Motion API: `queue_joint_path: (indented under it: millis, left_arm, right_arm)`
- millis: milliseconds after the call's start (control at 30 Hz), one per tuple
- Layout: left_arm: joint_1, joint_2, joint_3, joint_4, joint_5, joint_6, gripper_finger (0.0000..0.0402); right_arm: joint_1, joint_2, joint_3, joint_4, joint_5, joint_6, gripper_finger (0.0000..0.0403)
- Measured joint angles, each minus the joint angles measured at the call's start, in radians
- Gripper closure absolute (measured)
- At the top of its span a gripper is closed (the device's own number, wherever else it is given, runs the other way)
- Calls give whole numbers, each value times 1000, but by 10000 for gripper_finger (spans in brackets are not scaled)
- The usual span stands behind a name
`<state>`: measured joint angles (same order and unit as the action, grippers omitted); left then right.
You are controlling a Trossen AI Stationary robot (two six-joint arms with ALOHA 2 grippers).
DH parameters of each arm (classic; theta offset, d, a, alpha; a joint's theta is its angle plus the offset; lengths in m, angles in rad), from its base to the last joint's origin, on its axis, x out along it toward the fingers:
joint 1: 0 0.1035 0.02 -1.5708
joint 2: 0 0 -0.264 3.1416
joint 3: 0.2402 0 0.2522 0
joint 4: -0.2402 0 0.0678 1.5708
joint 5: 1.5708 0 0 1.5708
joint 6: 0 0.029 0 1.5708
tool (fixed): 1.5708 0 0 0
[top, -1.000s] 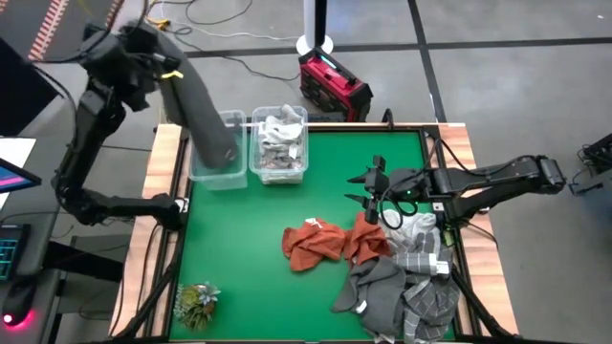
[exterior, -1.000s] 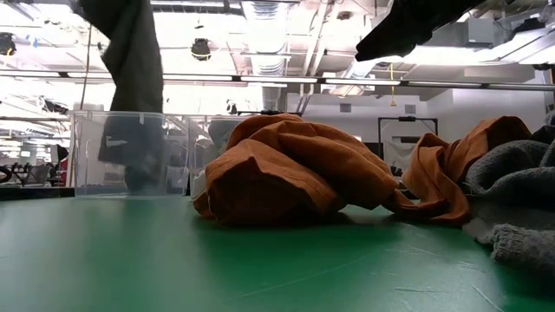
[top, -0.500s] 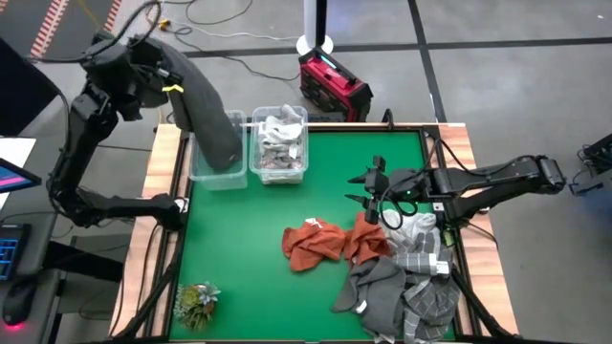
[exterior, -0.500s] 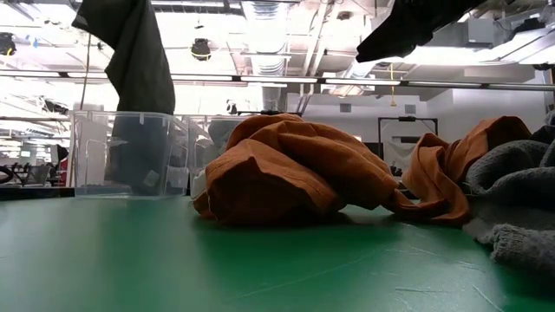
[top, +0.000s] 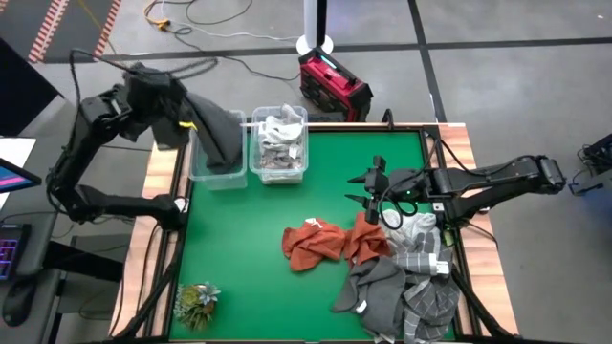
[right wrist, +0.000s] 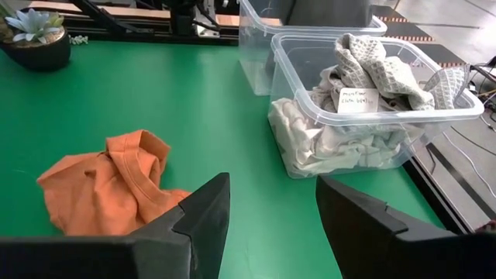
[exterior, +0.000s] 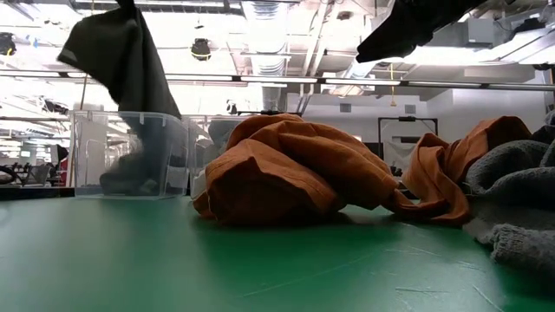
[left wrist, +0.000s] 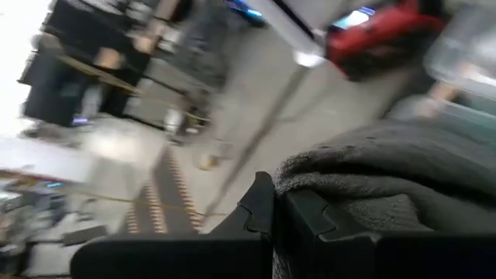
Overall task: Sort towels by color in basket
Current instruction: Put the gray towel into the left transparent bin
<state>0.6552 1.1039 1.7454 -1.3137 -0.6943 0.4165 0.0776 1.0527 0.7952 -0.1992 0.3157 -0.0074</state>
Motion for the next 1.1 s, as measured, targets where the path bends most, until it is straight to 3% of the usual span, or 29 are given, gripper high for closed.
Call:
queue_joint_path:
  millis: [300,533,900,1100]
  left_arm:
    - [-19,61,-56,-251,163,-237,397]
    - [-19,86,-210,-257,310,-223,397]
    - [-16,133,-467,-79,260,-114,397]
    - [-7,142,-514,122,217,-22,397]
  right_arm:
    - [-2,0,0,23,0,-17,181]
    - [-1,0,0,21,0,-27,181]
    - [0,0,0,21,0,-27,181]
    - [0,0,0,21,0,-27,181]
